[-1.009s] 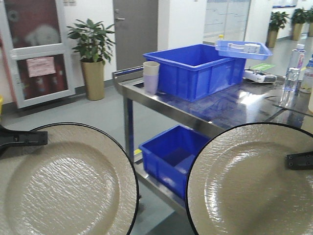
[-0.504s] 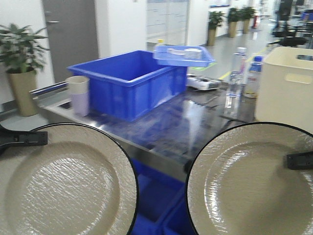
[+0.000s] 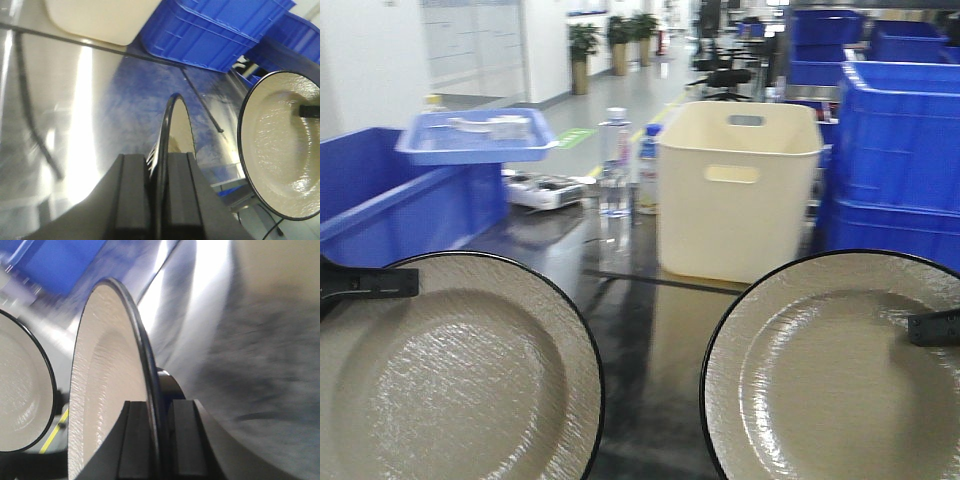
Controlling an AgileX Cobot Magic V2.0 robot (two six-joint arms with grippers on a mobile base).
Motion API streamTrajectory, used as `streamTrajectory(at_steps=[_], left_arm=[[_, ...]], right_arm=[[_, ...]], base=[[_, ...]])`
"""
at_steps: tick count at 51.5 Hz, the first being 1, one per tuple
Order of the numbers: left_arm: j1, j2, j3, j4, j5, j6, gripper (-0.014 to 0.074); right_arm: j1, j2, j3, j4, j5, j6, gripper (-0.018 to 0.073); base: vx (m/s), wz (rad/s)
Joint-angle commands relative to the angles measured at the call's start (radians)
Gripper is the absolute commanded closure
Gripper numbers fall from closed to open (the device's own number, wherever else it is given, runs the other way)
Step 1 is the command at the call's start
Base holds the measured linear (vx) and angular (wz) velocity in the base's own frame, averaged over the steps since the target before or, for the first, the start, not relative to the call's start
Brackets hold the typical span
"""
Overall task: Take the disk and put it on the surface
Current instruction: 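Hold both plates upright while the base drives to the steel table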
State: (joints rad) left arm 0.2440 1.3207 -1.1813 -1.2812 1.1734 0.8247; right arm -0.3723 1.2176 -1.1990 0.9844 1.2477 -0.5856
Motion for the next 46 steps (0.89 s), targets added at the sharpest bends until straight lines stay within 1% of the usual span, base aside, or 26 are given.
streamTrajectory(at_steps=[1, 11, 21, 46], left_arm=[[-0.006, -0.036, -0.030, -0.141, 0.002, -0.018, 0.0598], [-0.006, -0.036, -0.030, -0.141, 0.002, -0.018, 0.0598], [-0.006, -0.036, -0.030, -0.141, 0.002, -0.018, 0.0598], [-0.006, -0.032, -0.030, -0.141, 0.002, -0.018, 0.0598]], right_arm=[[0.000, -0.026, -0.032, 0.118, -0.014, 0.001, 0.0568], [0.000, -0.026, -0.032, 0.118, -0.014, 0.001, 0.0568], [0.000, -0.026, -0.032, 0.118, -0.014, 0.001, 0.0568], [0.000, -0.026, -0.032, 0.118, -0.014, 0.001, 0.0568]], base=[[0.27, -0.60], [0.24, -0.54], [0.20, -0.38], [0.08, -0.15]])
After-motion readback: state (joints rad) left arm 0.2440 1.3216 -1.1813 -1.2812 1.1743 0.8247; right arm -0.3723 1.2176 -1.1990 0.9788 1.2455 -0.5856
